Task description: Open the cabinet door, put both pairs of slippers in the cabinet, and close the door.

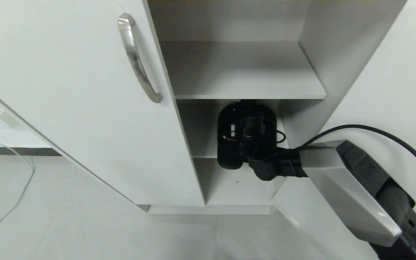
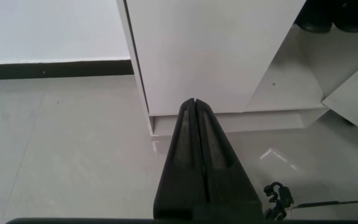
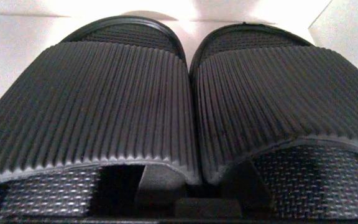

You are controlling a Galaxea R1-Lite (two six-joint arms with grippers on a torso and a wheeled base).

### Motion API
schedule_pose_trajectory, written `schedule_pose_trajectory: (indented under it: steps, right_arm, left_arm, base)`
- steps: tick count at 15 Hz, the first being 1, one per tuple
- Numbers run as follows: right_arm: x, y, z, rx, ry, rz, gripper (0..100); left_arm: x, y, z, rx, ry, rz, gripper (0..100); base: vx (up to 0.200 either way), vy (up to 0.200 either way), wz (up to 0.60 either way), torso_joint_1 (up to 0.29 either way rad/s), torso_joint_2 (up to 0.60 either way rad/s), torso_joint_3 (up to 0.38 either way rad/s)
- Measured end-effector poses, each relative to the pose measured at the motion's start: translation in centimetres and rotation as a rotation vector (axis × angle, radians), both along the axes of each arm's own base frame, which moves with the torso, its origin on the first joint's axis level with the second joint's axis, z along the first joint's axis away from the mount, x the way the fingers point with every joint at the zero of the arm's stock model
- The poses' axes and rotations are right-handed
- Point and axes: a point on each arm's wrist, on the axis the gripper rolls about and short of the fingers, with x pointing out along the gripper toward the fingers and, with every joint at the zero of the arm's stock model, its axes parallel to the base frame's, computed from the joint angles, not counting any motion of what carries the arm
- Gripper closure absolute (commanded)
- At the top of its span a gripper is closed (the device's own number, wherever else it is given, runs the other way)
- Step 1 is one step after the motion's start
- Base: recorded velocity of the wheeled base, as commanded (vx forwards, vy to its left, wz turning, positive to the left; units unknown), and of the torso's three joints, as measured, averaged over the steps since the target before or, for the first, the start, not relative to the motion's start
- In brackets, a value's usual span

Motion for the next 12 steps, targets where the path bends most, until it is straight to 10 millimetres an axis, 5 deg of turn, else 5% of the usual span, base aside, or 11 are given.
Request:
schedule_pose_trajectory:
  steps: [12]
  right_arm:
    - [-0.12, -0.19, 0.67, 0.000, -0.005, -0.002, 100]
  left_arm:
    - [0.00, 0.00, -0.01, 0.000, 0.000, 0.000, 100]
  base:
    - [0.000, 0.000, 0.00, 0.000, 0.00, 0.000]
